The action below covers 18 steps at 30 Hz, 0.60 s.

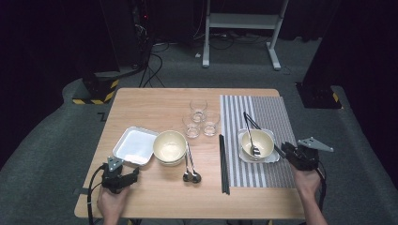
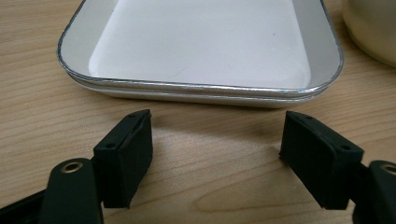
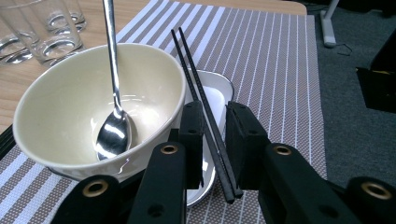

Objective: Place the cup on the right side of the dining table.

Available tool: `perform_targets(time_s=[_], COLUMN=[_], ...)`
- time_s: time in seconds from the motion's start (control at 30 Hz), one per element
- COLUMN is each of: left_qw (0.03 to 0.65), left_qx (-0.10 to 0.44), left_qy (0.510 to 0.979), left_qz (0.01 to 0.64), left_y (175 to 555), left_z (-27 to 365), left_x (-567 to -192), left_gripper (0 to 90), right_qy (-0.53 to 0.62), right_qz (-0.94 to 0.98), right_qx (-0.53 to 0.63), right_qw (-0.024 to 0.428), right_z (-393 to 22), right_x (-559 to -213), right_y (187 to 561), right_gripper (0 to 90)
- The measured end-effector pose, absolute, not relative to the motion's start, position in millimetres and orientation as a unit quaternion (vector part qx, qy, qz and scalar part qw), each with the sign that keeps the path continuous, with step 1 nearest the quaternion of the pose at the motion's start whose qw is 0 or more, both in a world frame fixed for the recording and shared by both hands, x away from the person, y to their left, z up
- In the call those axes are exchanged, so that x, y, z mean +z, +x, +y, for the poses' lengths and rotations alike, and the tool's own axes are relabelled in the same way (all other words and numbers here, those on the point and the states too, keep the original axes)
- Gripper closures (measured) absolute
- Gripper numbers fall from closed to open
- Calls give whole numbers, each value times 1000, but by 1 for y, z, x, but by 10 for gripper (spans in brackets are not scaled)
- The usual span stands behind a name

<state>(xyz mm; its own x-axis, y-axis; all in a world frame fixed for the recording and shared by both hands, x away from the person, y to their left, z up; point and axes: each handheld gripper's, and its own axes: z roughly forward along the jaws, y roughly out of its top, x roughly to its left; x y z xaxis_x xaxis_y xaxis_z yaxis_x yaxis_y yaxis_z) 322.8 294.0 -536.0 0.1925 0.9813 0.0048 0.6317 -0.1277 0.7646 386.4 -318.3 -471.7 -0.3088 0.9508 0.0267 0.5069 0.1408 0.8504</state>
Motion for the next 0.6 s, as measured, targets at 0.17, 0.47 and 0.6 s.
perform_targets(time_s=[0.17,0.47,0.6], left_qw=[324,325,324], left_qx=[270,269,269], left_qy=[701,701,701], left_qz=[575,575,575], left_y=[323,323,323], left_z=[294,294,294], left_x=[-536,-536,-536], left_gripper=[254,253,253], right_qy=[519,510,503], right_qz=[700,702,702], right_qx=[403,408,413], right_qw=[280,284,289], right_z=[-315,-307,-301], right_x=[-475,-480,-482], right_y=[380,369,364], right_gripper=[759,736,725])
